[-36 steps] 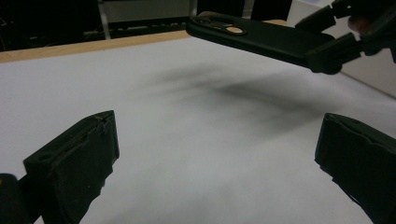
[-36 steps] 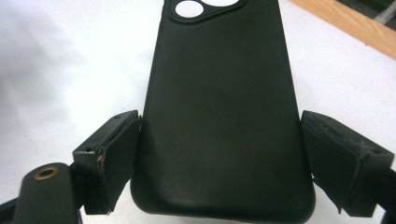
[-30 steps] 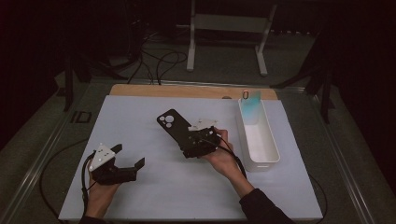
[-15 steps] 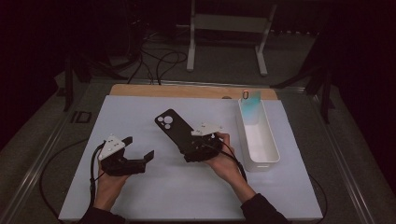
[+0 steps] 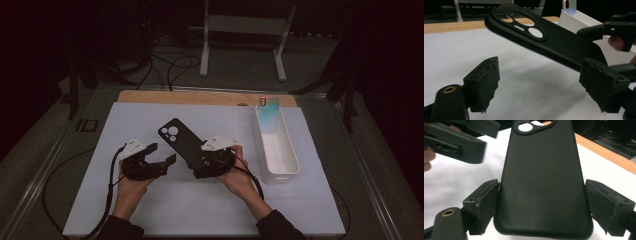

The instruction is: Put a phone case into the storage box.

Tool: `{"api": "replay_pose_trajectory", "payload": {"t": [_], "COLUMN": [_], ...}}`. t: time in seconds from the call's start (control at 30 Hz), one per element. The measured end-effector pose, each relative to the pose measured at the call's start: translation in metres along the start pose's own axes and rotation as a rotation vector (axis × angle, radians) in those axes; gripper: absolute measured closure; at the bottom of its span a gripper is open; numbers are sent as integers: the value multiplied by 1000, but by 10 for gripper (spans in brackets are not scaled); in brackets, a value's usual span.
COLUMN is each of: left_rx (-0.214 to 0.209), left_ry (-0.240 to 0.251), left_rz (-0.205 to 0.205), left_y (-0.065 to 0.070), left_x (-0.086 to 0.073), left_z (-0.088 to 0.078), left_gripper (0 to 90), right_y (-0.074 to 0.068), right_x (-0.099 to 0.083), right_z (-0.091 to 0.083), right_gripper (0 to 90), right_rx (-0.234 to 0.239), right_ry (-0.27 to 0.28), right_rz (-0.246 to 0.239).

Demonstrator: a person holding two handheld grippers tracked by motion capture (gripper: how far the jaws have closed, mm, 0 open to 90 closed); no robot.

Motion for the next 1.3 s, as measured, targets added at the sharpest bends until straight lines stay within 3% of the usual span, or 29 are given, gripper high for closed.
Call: {"api": "replay_pose_trajectory", "payload": {"t": [0.2, 0.23, 0.43, 0.53, 0.57, 0.73, 1.03, 1.3], "left_rx": [-18, -42, -90, -102, -124, -156, -184, -155], "left_ry": [-3, 11, 49, 54, 59, 57, 90, 79], "left_rz": [-27, -44, -92, -98, -104, -100, -62, -32], "left_y": [4, 4, 4, 5, 7, 13, 22, 24], "left_x": [3, 3, 5, 6, 6, 5, 8, 9], "left_z": [8, 10, 11, 12, 13, 17, 18, 16], "left_gripper": [241, 253, 317, 343, 358, 437, 787, 850], "right_y": [-5, -5, -6, -9, -11, -12, -21, -14], "right_x": [1, 1, 1, 1, 1, 0, -3, -2], "right_z": [0, 0, 0, 0, 1, 3, 11, 10], "right_gripper": [147, 147, 146, 146, 146, 146, 138, 127], "right_rx": [14, 6, 16, 24, 23, 31, 47, 81], "right_ry": [30, 34, 58, 64, 73, 74, 49, 33], "right_rz": [-3, -8, 0, -4, -12, 0, -28, -2]}}
Point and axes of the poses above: each handheld gripper's, and its own axes: z roughly forward along the jaws, x roughly out of its top, y roughly to its right, the point moved 1 cm from there along z, roughly forward along the jaws, and after that the axes turned 12 degrees about z, right-handed, at the moved point
